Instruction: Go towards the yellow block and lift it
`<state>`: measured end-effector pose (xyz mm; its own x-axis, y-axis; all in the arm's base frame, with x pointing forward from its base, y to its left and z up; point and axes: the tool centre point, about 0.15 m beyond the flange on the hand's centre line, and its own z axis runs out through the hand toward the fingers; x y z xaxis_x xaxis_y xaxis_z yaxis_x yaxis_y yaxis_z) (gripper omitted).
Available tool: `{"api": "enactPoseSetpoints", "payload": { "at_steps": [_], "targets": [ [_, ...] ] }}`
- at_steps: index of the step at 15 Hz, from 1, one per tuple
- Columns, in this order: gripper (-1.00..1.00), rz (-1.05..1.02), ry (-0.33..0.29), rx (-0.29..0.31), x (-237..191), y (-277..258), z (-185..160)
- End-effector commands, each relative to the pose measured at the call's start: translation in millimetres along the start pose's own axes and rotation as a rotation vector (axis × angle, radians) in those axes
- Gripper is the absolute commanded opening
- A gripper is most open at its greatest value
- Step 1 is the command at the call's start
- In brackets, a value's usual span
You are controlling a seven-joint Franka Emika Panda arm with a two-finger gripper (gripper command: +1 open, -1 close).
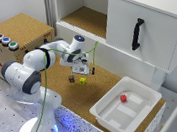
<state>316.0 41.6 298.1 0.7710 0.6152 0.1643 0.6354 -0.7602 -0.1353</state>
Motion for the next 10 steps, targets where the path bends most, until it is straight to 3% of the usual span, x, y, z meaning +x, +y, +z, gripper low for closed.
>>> {"api": "enactPoseSetpoints", "payload": {
  "at_steps": [1,3,10],
  "targets": [
    [1.00,0.054,0.036,-0.078,-10.4,23.3,-0.2],
    [1.00,0.066,0.044,-0.118,-9.9,33.9,-2.8],
    [1.00,0.105,0.033,-0.166,-6.8,59.3,-1.2]
  ]
}}
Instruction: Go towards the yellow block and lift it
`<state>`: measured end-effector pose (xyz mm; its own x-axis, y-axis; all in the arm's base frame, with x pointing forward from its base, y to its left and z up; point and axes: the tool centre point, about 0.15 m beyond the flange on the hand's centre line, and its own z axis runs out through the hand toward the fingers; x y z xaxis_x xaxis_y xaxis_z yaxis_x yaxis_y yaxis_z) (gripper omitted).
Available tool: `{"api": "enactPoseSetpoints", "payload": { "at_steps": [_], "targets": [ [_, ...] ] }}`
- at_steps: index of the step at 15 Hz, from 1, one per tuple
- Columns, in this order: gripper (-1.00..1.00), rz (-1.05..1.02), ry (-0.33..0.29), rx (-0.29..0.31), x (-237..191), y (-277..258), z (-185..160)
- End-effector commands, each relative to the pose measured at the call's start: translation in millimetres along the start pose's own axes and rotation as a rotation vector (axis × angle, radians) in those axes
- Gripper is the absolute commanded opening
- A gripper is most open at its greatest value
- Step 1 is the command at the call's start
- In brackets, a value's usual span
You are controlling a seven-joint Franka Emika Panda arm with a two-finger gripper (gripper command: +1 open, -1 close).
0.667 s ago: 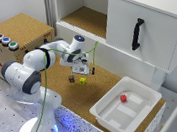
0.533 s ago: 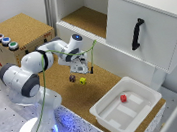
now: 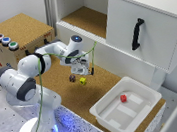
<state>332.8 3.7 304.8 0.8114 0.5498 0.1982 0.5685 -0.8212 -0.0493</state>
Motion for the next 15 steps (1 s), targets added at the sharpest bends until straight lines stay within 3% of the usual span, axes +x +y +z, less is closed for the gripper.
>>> {"api": "enactPoseSetpoints", "payload": {
  "at_steps": [1,4,10,14,15],
  "targets": [
    [1.00,0.052,-0.012,-0.077,4.8,23.1,17.8],
    [1.00,0.139,-0.004,-0.162,8.5,34.5,31.8],
    [1.00,0.251,-0.020,-0.256,11.2,33.2,73.4],
    [1.00,0.326,-0.011,-0.276,17.1,45.6,89.1],
    [1.00,0.335,-0.024,-0.259,16.2,49.0,91.6]
  ]
}}
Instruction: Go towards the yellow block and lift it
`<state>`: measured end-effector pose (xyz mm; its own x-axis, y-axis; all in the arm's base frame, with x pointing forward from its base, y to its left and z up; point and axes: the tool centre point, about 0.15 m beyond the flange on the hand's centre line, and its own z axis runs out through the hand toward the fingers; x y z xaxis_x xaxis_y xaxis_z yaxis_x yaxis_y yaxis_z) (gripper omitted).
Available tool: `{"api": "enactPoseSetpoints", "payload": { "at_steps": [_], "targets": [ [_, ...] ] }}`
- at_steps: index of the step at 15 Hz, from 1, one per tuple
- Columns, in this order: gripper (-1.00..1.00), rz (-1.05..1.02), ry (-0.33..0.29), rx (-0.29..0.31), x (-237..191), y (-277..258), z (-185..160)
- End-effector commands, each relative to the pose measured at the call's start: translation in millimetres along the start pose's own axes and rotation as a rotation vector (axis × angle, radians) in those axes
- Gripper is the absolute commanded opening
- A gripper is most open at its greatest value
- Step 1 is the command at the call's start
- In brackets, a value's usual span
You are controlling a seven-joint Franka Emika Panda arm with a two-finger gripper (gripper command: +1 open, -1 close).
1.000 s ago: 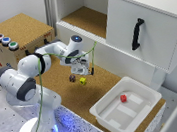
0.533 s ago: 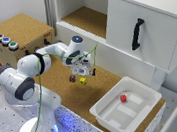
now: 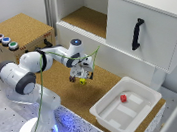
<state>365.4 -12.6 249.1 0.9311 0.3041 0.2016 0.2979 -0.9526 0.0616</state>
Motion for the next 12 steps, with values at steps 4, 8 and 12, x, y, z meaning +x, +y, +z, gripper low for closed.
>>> {"api": "enactPoseSetpoints", "payload": {
  "at_steps": [4,8,12],
  "targets": [
    [-1.00,0.069,-0.041,-0.048,7.7,10.9,45.4],
    [-1.00,0.085,-0.053,-0.035,2.2,14.4,46.2],
    [-1.00,0.091,-0.068,-0.016,2.0,13.6,51.0]
  ]
}}
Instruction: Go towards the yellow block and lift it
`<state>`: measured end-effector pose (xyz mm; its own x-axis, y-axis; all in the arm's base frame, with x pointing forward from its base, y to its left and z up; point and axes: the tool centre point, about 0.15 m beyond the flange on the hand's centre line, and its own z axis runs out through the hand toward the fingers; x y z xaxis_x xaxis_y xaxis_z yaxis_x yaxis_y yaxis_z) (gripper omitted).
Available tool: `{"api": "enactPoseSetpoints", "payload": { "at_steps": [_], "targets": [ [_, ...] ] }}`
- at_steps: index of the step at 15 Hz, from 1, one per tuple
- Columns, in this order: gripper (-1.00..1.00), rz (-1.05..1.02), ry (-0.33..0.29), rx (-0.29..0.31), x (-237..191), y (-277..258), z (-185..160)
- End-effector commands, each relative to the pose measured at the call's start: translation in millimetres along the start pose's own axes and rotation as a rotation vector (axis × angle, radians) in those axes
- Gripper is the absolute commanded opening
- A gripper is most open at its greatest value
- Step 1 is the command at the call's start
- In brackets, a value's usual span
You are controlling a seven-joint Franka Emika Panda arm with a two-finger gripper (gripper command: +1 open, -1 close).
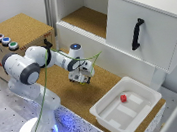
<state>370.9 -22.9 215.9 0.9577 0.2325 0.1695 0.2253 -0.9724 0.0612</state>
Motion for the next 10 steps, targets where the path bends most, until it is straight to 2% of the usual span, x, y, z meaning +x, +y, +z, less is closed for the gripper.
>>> {"api": "enactPoseSetpoints", "payload": {
  "at_steps": [1,7,8,10],
  "targets": [
    [-1.00,0.015,-0.030,0.000,8.9,3.0,16.6],
    [-1.00,0.029,-0.020,-0.005,12.3,11.3,5.3],
    [-1.00,0.035,-0.005,0.000,14.2,12.4,-7.8],
    [-1.00,0.034,0.040,0.055,21.0,7.9,-51.8]
  ]
}}
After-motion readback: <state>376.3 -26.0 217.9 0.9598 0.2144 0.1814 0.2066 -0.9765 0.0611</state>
